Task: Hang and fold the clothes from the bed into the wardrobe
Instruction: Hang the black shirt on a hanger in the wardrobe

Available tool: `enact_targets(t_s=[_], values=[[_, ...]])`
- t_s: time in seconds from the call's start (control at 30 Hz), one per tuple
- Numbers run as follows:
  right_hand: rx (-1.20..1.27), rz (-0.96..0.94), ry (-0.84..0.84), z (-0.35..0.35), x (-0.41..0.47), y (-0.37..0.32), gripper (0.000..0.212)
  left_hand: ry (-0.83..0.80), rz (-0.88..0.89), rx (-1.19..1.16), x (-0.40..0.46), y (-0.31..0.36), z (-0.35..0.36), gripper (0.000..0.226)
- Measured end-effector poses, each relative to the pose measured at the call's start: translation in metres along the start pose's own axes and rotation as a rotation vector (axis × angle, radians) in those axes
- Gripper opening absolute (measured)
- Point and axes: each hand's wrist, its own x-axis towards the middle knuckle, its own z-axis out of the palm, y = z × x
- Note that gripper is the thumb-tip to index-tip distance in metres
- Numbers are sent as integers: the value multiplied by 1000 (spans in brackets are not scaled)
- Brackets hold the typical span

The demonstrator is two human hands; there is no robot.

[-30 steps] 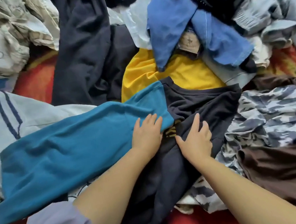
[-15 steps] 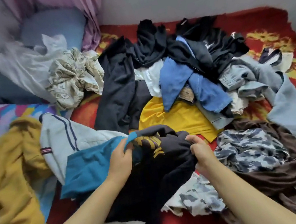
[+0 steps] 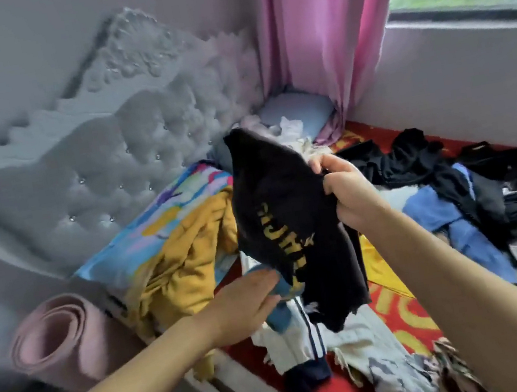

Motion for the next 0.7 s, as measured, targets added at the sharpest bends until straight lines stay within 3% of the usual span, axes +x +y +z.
enact_targets(t_s=[0.07, 0.2, 0.27, 0.33, 0.4, 0.47, 0.53, 0.63, 0.7], values=[[26, -20, -85, 35, -6, -20, 49, 106, -26, -18, -33, 3, -17, 52], [-56, -80, -254, 104, -31, -56, 37, 762, -271, -168, -97, -6, -62, 25], [-96, -107, -331, 138, -47, -67, 35, 964, -463, -282, -123, -8, -91, 39], [-70, -139, -373, 171, -61, -76, 35, 958, -548, -489, -150, 0, -115, 66], [-16, -162, -411, 207, -75, -82, 37, 802, -543, -768, -181, 14, -127, 75], [41, -171, -459, 245, -92, -84, 39, 658, -464, -1005, -218, 23, -133, 73], [78, -169, -519, 287, -113, -80, 43, 609, -436, -1126, -261, 28, -137, 55], [60, -178, -581, 348, -146, -63, 51, 780, -514, -1148, -338, 35, -149, 22], [-33, -200, -601, 380, -163, -47, 54, 988, -536, -1131, -393, 40, -165, 20]])
